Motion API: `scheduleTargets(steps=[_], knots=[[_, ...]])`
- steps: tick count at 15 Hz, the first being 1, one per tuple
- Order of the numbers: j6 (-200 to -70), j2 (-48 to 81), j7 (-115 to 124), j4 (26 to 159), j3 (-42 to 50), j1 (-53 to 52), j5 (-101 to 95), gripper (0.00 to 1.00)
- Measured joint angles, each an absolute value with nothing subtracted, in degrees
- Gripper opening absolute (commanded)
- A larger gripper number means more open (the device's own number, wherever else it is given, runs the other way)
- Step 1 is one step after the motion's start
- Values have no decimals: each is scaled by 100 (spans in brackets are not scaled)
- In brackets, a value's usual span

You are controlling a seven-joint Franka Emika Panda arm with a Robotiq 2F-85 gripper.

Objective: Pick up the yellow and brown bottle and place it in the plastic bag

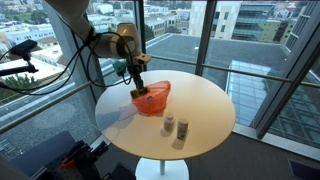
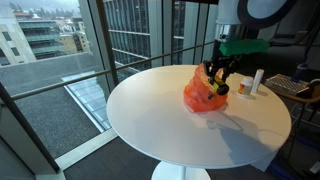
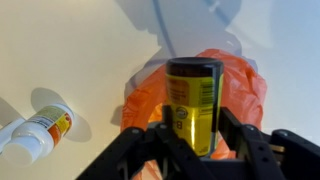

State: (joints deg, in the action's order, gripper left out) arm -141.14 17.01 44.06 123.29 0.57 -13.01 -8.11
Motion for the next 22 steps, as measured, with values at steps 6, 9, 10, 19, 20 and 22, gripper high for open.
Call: scheduleTargets(steps=[6, 9, 10, 19, 20, 22], knots=[[-14194, 1811, 4430, 12284, 61, -1301, -811, 24], [-14328, 1976, 4475, 12157, 77, -1300, -811, 24], [-14360, 2046, 4494, 12092, 85, -1300, -811, 24], [-14488, 2777, 4722, 11282, 183, -1355, -811, 24], [-14488, 2843, 4731, 11227, 187, -1367, -811, 24], [-14489, 2958, 4735, 11168, 187, -1398, -785, 24]])
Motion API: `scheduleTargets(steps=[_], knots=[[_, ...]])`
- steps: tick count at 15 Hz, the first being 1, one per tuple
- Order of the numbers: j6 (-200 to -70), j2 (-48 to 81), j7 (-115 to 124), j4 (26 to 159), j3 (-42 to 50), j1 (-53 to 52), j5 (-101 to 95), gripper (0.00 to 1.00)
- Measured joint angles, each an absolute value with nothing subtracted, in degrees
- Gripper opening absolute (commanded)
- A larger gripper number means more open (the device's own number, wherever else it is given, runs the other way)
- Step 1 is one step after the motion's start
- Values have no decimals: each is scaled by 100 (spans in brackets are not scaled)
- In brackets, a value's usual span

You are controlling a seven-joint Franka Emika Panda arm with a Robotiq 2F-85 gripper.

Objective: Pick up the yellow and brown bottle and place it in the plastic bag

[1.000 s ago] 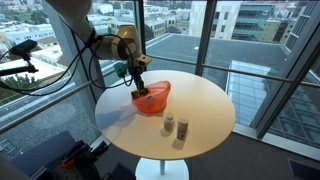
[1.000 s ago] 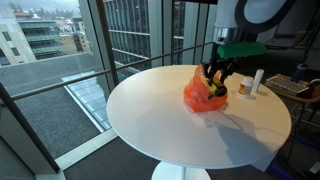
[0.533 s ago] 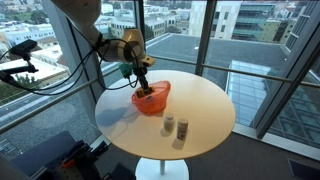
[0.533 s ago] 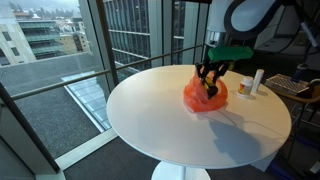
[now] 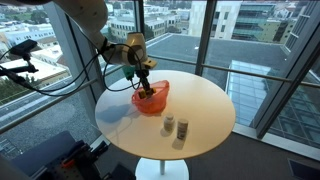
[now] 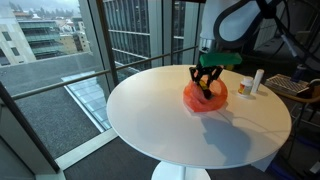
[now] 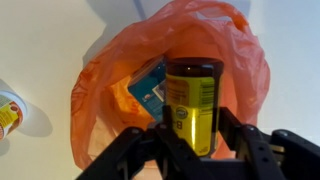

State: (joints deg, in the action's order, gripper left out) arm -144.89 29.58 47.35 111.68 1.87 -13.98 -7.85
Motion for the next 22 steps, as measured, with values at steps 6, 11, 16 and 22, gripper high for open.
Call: scheduleTargets(steps=[6, 11, 16, 22], knots=[[-14495, 3137, 4735, 11140, 183, -1537, -714, 96], [-14495, 3120, 4713, 11140, 183, -1541, -704, 100], [-14422, 2900, 4392, 11183, 142, -1470, -474, 100], [-13882, 2296, 3507, 11486, 52, -1278, -247, 100]])
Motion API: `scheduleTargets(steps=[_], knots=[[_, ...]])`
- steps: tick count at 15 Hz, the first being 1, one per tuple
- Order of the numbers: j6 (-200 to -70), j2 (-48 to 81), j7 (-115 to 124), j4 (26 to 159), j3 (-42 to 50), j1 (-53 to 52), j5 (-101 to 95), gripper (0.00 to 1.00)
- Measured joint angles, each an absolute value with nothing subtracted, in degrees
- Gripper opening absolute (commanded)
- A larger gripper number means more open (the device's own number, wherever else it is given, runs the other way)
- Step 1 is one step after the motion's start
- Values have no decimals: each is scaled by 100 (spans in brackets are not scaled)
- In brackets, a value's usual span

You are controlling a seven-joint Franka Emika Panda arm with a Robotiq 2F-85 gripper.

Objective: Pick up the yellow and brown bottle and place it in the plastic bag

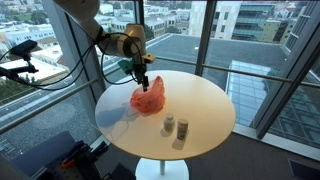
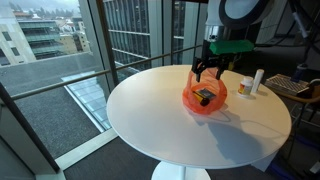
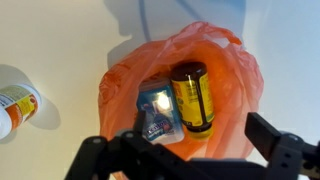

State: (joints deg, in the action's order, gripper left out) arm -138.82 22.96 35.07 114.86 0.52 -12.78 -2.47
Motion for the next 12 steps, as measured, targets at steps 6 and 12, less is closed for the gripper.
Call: scheduleTargets(steps=[6, 12], knots=[[-13115, 1599, 2781, 11926, 44, -1132, -246, 100], [-12590, 793, 2164, 12287, 25, -965, -246, 100]])
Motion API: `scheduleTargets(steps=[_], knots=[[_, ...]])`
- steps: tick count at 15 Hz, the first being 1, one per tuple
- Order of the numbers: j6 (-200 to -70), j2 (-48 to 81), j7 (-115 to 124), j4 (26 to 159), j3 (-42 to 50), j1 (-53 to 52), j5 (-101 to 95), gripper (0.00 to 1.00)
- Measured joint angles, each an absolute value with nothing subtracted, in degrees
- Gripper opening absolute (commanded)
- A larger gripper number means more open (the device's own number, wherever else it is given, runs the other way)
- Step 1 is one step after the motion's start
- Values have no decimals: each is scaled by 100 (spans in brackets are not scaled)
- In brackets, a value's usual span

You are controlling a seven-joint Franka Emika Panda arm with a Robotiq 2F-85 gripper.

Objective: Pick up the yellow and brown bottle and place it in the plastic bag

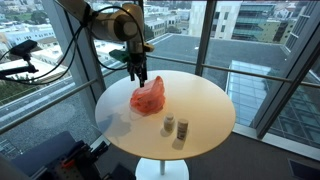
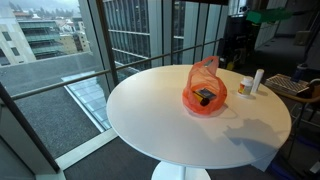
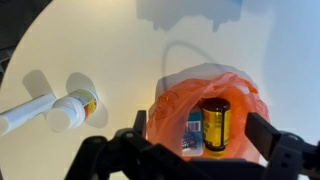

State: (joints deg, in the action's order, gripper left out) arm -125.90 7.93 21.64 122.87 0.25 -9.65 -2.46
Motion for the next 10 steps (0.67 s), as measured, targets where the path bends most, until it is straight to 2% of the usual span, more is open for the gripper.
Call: scheduleTargets(steps=[10], knots=[[-11468, -147, 1702, 12300, -51, -744, -246, 100]])
